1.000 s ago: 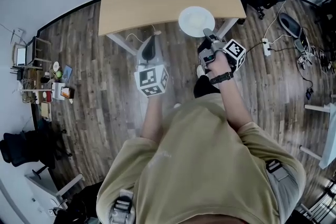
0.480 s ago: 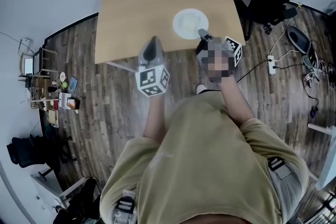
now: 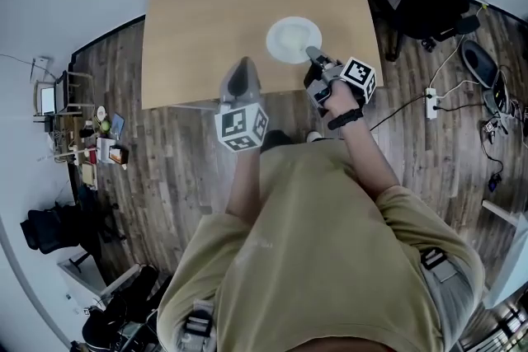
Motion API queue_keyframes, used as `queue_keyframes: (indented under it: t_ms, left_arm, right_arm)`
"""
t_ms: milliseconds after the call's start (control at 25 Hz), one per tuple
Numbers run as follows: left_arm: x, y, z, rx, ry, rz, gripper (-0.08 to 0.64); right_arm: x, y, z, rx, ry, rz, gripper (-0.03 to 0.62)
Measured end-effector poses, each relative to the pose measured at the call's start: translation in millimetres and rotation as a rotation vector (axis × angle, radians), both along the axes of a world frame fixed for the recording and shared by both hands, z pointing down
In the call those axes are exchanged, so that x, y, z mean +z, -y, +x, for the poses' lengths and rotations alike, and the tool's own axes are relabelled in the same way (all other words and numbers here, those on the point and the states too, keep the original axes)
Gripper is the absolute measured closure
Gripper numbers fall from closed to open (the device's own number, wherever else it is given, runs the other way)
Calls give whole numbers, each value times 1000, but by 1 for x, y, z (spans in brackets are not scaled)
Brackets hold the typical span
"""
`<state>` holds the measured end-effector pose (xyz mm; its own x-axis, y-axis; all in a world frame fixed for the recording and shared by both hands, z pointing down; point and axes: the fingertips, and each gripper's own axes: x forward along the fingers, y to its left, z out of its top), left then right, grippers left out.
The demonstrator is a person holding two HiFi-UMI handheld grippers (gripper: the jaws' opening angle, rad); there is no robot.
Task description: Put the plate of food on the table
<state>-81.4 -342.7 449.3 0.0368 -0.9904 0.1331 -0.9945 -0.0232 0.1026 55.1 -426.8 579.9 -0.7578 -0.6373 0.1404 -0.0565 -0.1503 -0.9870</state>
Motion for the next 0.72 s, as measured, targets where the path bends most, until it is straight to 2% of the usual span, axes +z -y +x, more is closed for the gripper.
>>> queue_keyframes:
  t_ms: [240,440,720]
  left_arm:
    - [11,41,-19,1,-6,-27,561]
    - [26,89,-36,37,-49,-47,561]
    - [19,177,-65,92,-83,-15,561]
  right_arm:
    - [17,32,-18,-5,-9,-17,554]
    - [30,69,-33,13,-43,-30,554]
    - [25,135,-63,9,-94,49,554]
